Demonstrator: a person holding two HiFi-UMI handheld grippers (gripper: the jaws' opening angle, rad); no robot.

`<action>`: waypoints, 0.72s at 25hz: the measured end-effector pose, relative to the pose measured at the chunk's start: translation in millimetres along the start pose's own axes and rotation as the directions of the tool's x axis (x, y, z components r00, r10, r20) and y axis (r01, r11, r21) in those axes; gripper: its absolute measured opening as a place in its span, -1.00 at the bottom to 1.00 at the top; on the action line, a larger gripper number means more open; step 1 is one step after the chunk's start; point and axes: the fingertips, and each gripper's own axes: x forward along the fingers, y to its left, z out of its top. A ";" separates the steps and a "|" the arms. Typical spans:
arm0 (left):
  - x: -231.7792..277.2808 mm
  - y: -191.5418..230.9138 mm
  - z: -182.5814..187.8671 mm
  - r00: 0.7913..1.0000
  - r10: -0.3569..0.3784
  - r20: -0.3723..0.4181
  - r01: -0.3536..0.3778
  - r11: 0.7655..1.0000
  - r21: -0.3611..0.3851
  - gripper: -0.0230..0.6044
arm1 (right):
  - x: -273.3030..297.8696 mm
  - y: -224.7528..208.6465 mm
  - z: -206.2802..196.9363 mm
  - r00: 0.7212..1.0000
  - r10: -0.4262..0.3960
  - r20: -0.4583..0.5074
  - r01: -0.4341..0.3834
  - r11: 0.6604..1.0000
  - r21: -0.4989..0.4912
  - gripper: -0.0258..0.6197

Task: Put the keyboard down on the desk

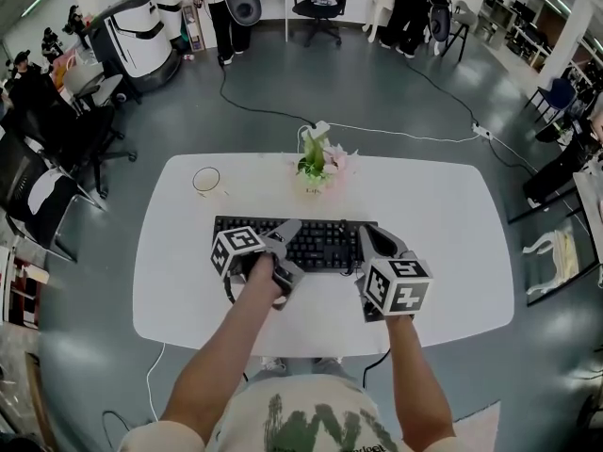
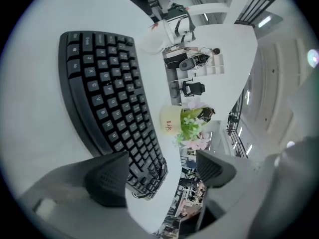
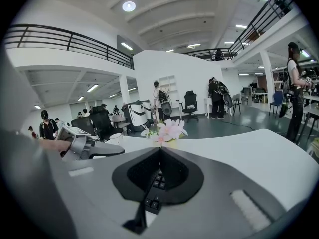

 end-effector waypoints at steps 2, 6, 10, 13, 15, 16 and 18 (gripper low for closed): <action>-1.3 -10.9 4.6 1.000 -0.016 0.007 0.016 0.998 0.058 0.41 | 0.3 -0.8 3.7 1.000 0.001 0.002 -0.001 1.000 -0.003 -0.92; -6.1 -30.3 14.7 0.999 -0.040 0.023 0.035 0.979 0.201 0.28 | 0.4 0.0 13.5 1.000 0.011 0.016 -0.011 1.000 -0.004 -0.92; -17.8 -47.4 28.1 0.997 -0.043 0.059 0.017 0.921 0.390 0.06 | -1.8 3.1 26.5 0.999 0.016 0.043 -0.015 1.000 -0.010 -0.92; -29.1 -66.5 38.5 0.995 -0.049 0.092 -0.012 0.825 0.565 -0.04 | -3.0 7.3 35.1 0.998 0.024 0.058 -0.023 1.000 -0.019 -0.92; -37.1 -83.5 45.5 0.990 -0.064 0.122 -0.038 0.724 0.689 -0.09 | -2.9 9.4 39.2 0.997 0.032 0.066 -0.030 0.999 -0.030 -0.92; -41.0 -93.3 47.6 0.988 -0.079 0.133 -0.047 0.667 0.744 -0.13 | -2.9 9.8 41.2 0.997 0.034 0.070 -0.032 0.999 -0.035 -0.92; -49.1 -112.7 48.6 0.983 -0.117 0.142 -0.053 0.560 0.827 -0.20 | -3.5 9.9 45.5 0.996 0.037 0.078 -0.033 0.998 -0.045 -0.92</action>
